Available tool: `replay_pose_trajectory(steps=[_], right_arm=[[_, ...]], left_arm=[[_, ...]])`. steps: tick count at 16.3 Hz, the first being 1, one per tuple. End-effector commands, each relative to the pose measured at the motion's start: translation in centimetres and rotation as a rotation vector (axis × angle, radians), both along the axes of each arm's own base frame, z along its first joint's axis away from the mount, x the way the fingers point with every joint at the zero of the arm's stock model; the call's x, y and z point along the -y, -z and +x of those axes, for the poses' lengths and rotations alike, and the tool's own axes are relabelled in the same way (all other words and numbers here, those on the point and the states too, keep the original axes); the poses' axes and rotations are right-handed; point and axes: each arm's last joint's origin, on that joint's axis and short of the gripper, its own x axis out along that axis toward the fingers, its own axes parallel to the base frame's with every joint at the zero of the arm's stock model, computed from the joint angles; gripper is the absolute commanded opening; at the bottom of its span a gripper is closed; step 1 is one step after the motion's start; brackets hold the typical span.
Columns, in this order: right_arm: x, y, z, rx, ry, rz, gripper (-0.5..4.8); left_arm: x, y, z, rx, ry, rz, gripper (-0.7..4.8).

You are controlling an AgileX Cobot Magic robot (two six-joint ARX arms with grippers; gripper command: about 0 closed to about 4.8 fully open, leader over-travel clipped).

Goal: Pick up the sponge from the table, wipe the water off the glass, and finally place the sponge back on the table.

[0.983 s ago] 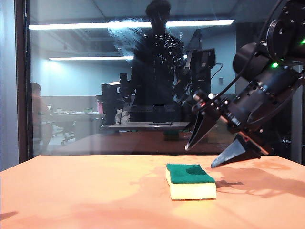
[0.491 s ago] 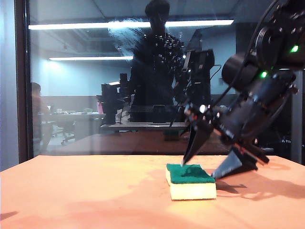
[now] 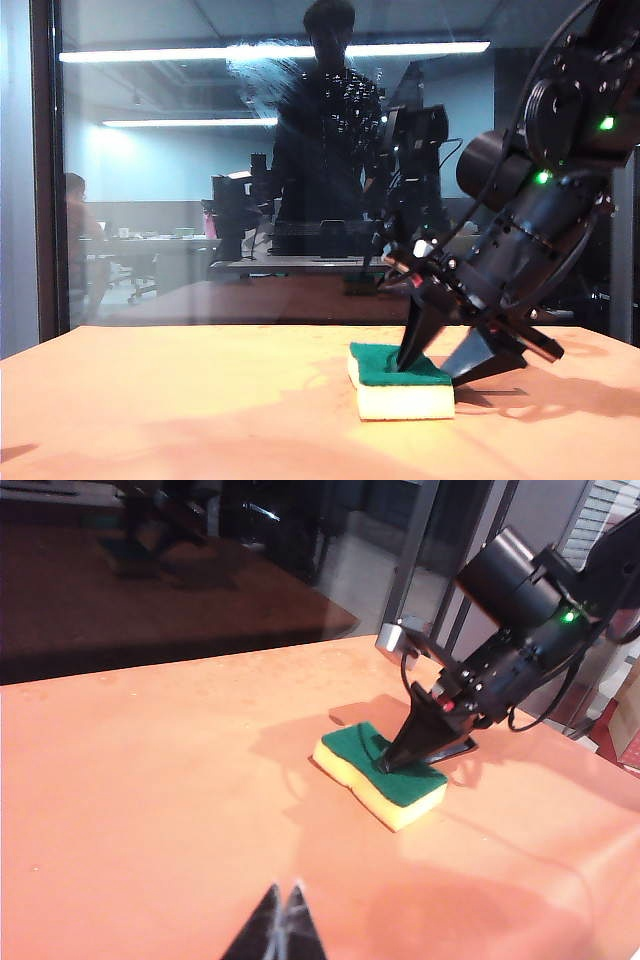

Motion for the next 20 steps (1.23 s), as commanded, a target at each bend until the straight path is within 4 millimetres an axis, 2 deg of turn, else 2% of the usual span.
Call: replay_pose_trajectory(steps=[1, 2, 3, 8, 10, 15, 20], right_arm=[[0.1, 0.8, -0.2, -0.031, 0.018, -0.047, 1.18], [0.1, 1.0, -0.2, -0.036, 0.018, -0.050, 0.34], [0.1, 1.0, -0.2, -0.037, 0.017, -0.049, -0.07], [-0.2, 0.5, 0.1, 0.017, 0.008, -0.016, -0.07], [-0.3, -0.6, 0.3, 0.064, 0.002, 0.006, -0.07], [-0.5, -5.4, 1.1, 0.284, 0.002, 0.058, -0.07], [-1.2, -10.7, 3.7, 0.504, 0.004, 0.050, -0.07]], left_arm=[[0.0, 0.1, 0.0, -0.011, 0.008, 0.000, -0.06], [0.0, 0.1, 0.0, -0.011, 0.008, 0.000, -0.06], [0.0, 0.1, 0.0, -0.011, 0.009, 0.000, -0.06], [0.0, 0.1, 0.0, -0.010, 0.008, 0.000, -0.06], [0.0, 0.1, 0.0, -0.010, 0.008, 0.000, -0.06], [0.0, 0.1, 0.0, -0.008, 0.003, 0.001, -0.06], [-0.2, 0.1, 0.2, -0.005, -0.099, 0.017, -0.06]])
